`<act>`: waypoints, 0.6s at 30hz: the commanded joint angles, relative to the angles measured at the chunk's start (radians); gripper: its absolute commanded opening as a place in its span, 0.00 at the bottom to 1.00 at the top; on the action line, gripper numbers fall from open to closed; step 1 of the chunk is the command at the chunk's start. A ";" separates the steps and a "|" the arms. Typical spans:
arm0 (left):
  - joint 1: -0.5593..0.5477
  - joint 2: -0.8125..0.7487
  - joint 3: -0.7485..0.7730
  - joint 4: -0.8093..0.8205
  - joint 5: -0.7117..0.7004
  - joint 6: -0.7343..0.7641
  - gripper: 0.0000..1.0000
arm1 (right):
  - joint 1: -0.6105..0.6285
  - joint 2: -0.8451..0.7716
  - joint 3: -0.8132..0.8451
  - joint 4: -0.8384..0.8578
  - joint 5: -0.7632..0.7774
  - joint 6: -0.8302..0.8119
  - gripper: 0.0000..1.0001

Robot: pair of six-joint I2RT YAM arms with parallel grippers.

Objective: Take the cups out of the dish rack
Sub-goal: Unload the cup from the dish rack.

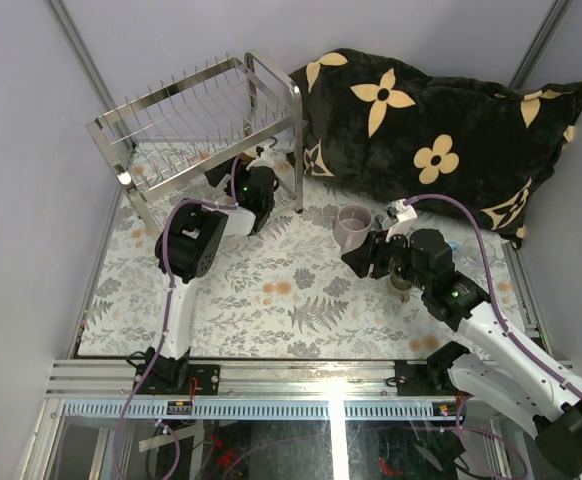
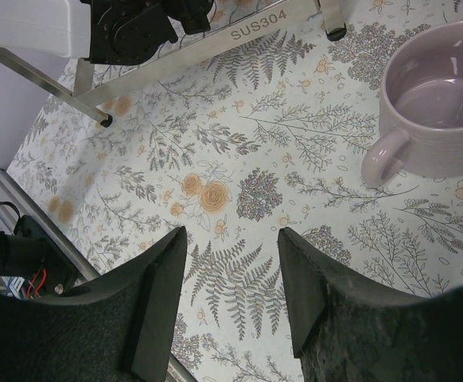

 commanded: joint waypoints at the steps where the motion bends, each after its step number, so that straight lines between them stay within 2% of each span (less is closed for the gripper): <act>1: 0.014 0.035 0.041 0.070 0.017 -0.002 0.98 | 0.004 0.003 0.004 0.060 0.013 0.002 0.57; 18: 0.036 0.091 0.079 0.086 0.010 -0.006 0.98 | 0.004 0.021 -0.002 0.071 0.017 0.003 0.57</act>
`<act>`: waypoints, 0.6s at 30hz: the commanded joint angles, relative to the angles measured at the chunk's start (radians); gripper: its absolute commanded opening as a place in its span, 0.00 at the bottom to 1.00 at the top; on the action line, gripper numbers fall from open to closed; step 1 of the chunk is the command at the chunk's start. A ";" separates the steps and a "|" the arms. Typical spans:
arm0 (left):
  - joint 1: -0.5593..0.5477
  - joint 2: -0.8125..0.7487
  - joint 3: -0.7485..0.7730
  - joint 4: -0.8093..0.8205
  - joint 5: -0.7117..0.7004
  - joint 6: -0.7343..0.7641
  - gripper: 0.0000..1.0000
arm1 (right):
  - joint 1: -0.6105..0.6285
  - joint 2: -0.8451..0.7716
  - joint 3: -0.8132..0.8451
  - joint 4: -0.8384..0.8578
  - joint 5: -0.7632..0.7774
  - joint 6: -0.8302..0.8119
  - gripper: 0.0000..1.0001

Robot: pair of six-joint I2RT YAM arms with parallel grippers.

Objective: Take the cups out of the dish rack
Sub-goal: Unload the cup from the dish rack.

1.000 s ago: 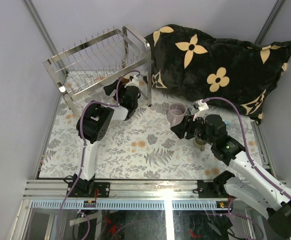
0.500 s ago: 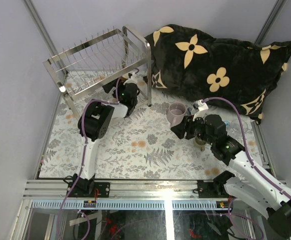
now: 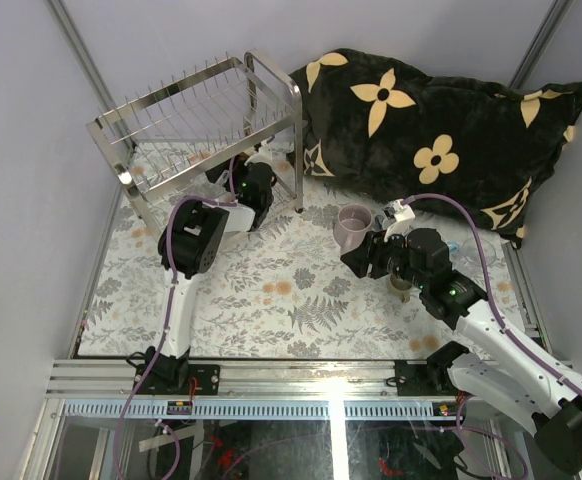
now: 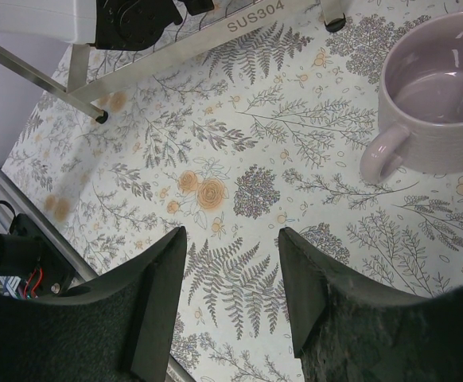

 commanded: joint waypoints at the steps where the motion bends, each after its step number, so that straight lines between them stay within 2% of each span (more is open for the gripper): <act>1: 0.007 0.033 0.009 0.033 0.017 -0.026 0.98 | 0.004 0.001 0.002 0.065 0.017 0.003 0.57; 5: 0.009 0.035 0.011 0.040 0.016 -0.025 0.98 | 0.004 0.006 0.002 0.066 0.017 0.003 0.57; 9: 0.011 0.032 0.008 0.022 0.019 -0.043 0.89 | 0.004 0.006 0.002 0.067 0.018 0.003 0.57; 11: 0.012 0.035 0.006 0.023 0.015 -0.049 0.88 | 0.004 0.006 0.002 0.067 0.018 0.003 0.57; 15: 0.013 0.038 -0.001 0.025 0.010 -0.046 0.80 | 0.004 0.005 0.001 0.068 0.018 0.004 0.57; 18: 0.012 0.036 -0.010 0.029 0.008 -0.046 0.68 | 0.004 0.003 0.002 0.067 0.019 0.004 0.57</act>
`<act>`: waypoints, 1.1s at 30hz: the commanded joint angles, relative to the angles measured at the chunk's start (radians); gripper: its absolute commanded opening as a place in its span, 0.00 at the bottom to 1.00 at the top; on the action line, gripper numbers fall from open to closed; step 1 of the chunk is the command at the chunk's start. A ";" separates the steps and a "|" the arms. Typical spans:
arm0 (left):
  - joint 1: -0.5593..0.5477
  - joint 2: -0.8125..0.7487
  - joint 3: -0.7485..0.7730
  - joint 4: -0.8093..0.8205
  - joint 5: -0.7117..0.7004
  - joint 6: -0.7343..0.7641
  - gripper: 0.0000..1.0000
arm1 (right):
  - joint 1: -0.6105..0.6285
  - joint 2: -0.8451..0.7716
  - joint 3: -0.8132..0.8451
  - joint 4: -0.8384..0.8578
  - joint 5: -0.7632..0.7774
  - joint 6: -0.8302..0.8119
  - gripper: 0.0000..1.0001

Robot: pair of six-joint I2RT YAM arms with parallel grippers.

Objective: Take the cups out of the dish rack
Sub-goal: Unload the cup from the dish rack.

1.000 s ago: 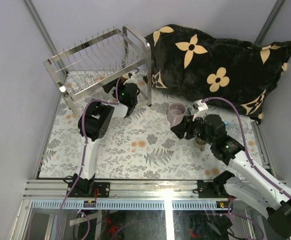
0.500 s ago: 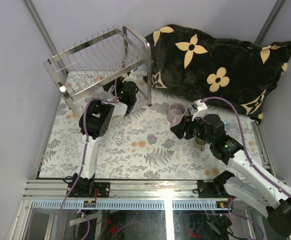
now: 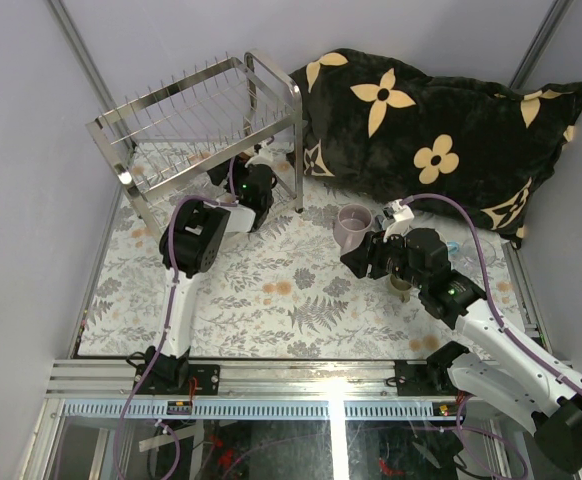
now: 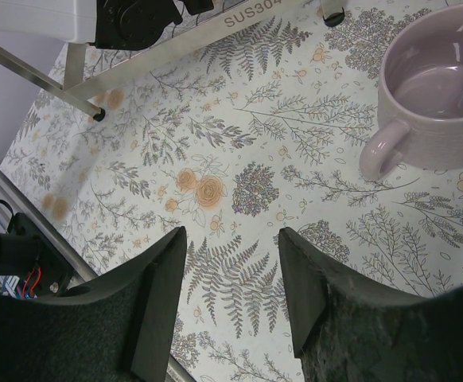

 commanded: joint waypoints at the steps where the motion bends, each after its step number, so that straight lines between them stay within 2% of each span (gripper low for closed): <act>1: 0.011 0.022 -0.011 0.023 -0.008 -0.014 0.64 | 0.004 -0.006 0.005 0.066 0.018 0.001 0.57; 5: 0.010 0.014 -0.018 0.032 -0.016 -0.013 0.47 | 0.004 -0.012 0.004 0.064 0.018 0.002 0.57; 9: 0.008 0.006 -0.023 0.045 -0.038 -0.016 0.23 | 0.004 -0.016 0.003 0.063 0.019 0.002 0.57; 13: -0.001 -0.026 -0.057 0.111 -0.064 -0.007 0.14 | 0.004 -0.018 0.003 0.063 0.018 0.001 0.57; 25: -0.077 -0.092 -0.134 0.277 -0.124 0.069 0.12 | 0.004 -0.030 0.000 0.063 0.019 0.004 0.57; 33: -0.104 -0.120 -0.142 0.323 -0.150 0.110 0.12 | 0.004 -0.033 -0.001 0.062 0.019 0.004 0.57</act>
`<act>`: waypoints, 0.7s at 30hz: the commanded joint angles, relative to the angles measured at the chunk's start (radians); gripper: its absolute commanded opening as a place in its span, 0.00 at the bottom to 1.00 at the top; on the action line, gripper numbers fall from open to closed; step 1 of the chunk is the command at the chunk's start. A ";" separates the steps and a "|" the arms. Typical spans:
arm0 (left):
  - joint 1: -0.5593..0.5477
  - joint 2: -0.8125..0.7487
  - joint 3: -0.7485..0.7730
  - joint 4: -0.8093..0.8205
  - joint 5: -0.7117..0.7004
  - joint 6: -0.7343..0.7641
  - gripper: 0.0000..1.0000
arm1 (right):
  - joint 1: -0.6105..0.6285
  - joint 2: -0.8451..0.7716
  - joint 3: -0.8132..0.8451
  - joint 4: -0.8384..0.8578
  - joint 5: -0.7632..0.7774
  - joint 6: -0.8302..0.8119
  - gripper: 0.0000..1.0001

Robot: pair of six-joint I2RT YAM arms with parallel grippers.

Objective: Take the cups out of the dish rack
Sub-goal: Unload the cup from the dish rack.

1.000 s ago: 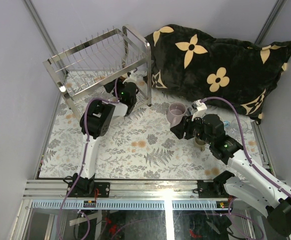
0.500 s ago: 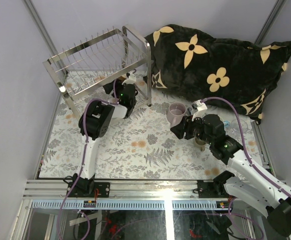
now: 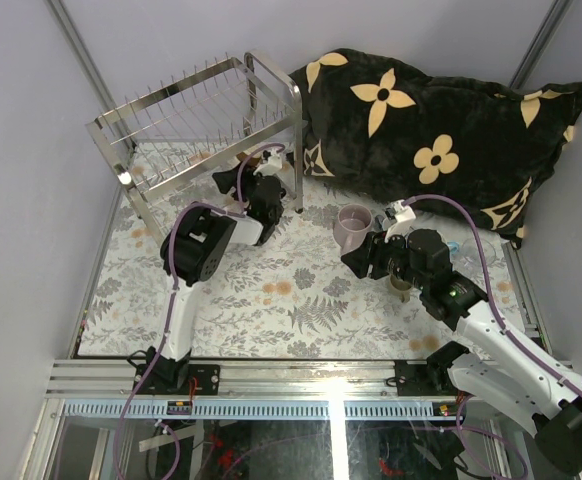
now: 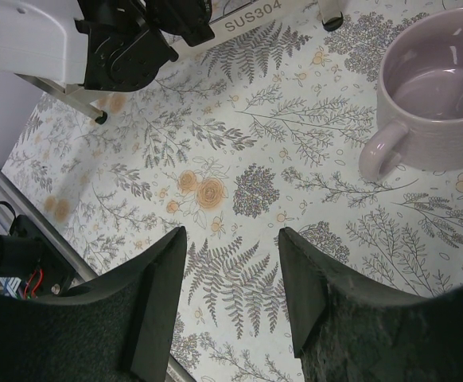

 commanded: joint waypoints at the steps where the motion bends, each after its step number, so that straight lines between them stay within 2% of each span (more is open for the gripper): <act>1: -0.010 -0.055 -0.012 0.123 -0.044 0.036 0.12 | 0.004 -0.018 0.002 0.061 0.017 0.000 0.57; 6: -0.013 -0.053 -0.005 0.224 -0.061 0.124 0.11 | 0.004 -0.013 0.003 0.063 0.017 0.001 0.57; 15: -0.035 -0.135 -0.054 0.129 -0.076 -0.011 0.11 | 0.004 -0.008 0.002 0.066 0.015 0.004 0.57; 21: -0.080 -0.142 -0.101 0.210 -0.111 0.025 0.12 | 0.004 -0.011 0.002 0.066 0.012 0.004 0.57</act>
